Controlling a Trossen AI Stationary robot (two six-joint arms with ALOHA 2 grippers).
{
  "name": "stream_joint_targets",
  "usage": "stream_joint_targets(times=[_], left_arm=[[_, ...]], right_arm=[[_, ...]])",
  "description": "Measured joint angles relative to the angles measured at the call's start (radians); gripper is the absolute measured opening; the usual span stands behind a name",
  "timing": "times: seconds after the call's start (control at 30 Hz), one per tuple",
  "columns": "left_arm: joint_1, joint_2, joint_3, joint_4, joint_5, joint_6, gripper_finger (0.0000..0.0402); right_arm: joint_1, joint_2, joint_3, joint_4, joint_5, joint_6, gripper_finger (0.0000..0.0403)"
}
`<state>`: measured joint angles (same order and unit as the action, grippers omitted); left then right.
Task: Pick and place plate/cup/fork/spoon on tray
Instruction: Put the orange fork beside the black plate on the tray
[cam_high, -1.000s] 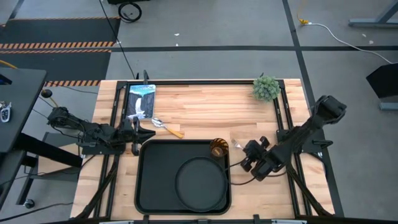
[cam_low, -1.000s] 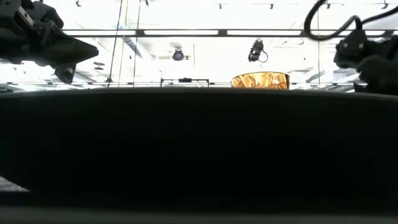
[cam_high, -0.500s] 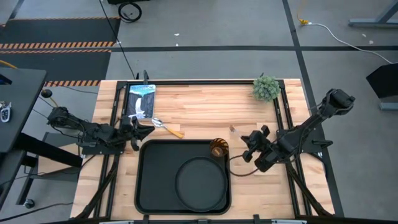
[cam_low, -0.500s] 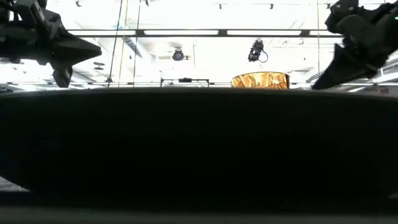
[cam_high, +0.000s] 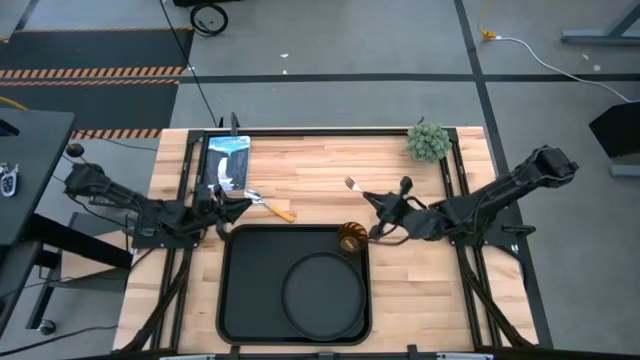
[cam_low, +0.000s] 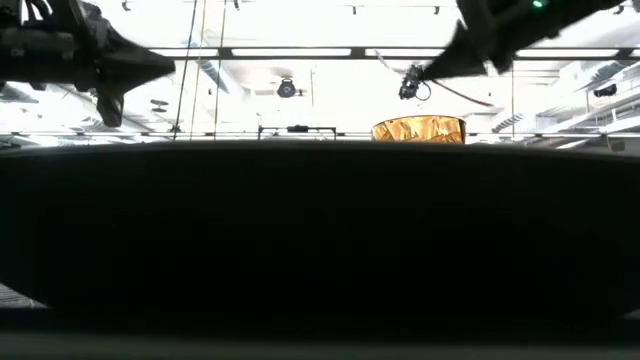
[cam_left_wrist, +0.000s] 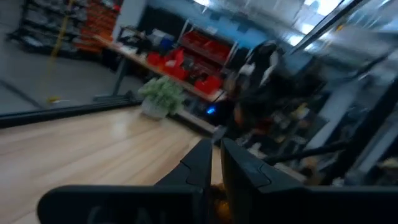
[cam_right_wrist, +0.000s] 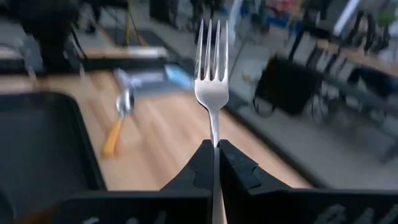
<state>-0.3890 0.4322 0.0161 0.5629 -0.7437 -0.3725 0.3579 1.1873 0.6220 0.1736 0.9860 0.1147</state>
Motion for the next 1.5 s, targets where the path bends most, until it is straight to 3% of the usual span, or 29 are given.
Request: stream_joint_targets(times=[0.2,0.47,0.7,1.1,1.27,1.5], left_arm=[[0.0,0.16,0.081,0.007,-0.042,0.003,0.0071],[0.0,0.338,0.205,0.006,-0.047,0.051,0.0134],[0.0,0.486,0.299,0.006,-0.062,0.098,0.0153],[-0.002,0.709,0.509,0.006,-0.082,0.201,0.0153],[0.0,0.783,0.593,0.009,-0.147,0.256,0.0153],[0.021,0.831,0.65,0.011,-0.129,0.257,0.0153]], right_arm=[[-0.038,0.064,0.001,0.276,-0.094,-0.204,0.0011],[-0.042,0.178,0.008,0.39,-0.078,-0.22,0.0011],[-0.038,0.34,0.178,0.382,-0.028,-0.333,0.0011],[-0.022,0.595,0.49,0.342,0.246,-0.703,0.0011],[-0.01,0.643,0.528,0.379,0.31,-0.791,0.0011],[0.031,0.658,0.54,0.511,0.362,-0.92,0.0011]])
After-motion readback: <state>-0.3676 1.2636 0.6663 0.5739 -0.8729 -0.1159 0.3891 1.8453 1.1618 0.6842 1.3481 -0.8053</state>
